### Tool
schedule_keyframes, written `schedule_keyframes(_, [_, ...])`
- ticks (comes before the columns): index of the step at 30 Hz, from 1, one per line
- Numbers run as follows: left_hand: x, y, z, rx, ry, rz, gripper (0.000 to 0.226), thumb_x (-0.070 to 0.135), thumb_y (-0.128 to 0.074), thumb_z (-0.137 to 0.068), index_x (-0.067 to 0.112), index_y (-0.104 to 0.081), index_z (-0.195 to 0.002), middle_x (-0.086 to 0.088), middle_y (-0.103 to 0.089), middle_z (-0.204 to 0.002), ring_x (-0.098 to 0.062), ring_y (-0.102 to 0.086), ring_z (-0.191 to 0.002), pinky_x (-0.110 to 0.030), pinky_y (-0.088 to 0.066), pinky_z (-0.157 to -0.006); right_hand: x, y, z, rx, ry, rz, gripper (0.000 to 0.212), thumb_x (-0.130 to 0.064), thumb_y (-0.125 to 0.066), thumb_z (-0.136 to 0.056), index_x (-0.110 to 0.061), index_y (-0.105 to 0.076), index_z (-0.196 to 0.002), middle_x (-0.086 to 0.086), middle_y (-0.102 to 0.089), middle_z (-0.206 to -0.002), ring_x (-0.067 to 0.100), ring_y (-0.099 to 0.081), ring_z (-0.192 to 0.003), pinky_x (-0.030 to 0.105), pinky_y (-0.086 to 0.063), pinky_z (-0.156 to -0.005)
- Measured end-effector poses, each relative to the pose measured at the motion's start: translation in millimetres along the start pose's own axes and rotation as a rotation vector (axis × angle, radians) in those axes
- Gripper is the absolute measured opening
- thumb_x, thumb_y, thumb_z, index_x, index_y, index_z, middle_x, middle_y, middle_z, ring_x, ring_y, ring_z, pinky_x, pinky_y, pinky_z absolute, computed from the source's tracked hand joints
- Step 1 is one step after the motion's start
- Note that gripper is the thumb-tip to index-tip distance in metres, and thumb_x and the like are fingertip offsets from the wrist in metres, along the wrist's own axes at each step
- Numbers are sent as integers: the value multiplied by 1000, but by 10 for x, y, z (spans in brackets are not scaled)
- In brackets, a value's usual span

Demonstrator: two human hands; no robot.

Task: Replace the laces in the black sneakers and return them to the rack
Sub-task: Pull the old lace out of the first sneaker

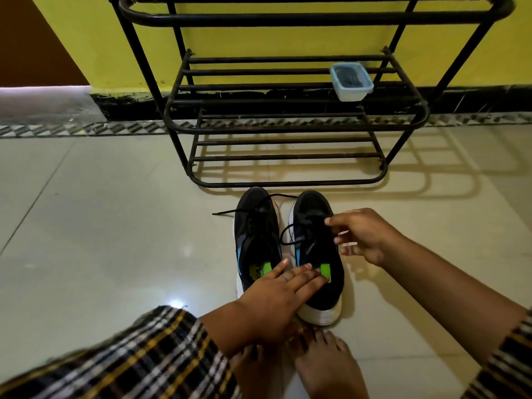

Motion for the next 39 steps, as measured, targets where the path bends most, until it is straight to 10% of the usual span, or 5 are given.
schedule_keyframes(9, [2,6,6,3,-2,-1,85,39,-51,-92,22,7,-151,-1,-1,-160,-15,6,-147,-31,24,-107,-31,-281,111,65,624,1467,32,-21,-58,-87,-20,-51,-119,3,-46,-117,23,-46,-112,33,-45,-79])
schedule_keyframes(15, [-4,2,5,-3,-1,-8,86,39,-53,-91,22,7,-151,-1,0,-160,-15,6,-147,-32,21,-109,-28,-268,107,125,714,1358,18,-26,-52,-93,-16,-59,-106,2,-50,-111,20,-47,-108,29,-42,-74])
schedule_keyframes(23, [-6,7,13,17,-6,3,85,37,-54,-90,22,4,-151,-1,-3,-160,-15,4,-147,-31,22,-108,-328,-25,103,100,423,212,21,-11,-67,-85,-15,-59,-65,0,-56,-65,12,-51,-59,22,-40,-54])
schedule_keyframes(33, [-2,13,13,10,-7,-6,87,38,-54,-90,22,6,-151,-2,-2,-160,-16,4,-147,-32,20,-109,26,-241,99,71,672,1355,27,-28,-54,-92,-20,-53,-118,1,-46,-119,20,-48,-111,29,-43,-73])
schedule_keyframes(39, [-2,13,18,14,-12,-12,88,39,-55,-90,21,5,-151,-2,-3,-160,-16,3,-147,-31,24,-106,0,-275,130,134,764,1342,19,-26,-50,-94,-15,-58,-108,3,-49,-113,21,-47,-108,29,-42,-71])
Point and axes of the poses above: each hand's wrist, its own z-axis away from the middle knuckle, its own y-axis out of the back of the hand, x = y × z, the point moved 6 cm from there along -z, towards the middle knuckle
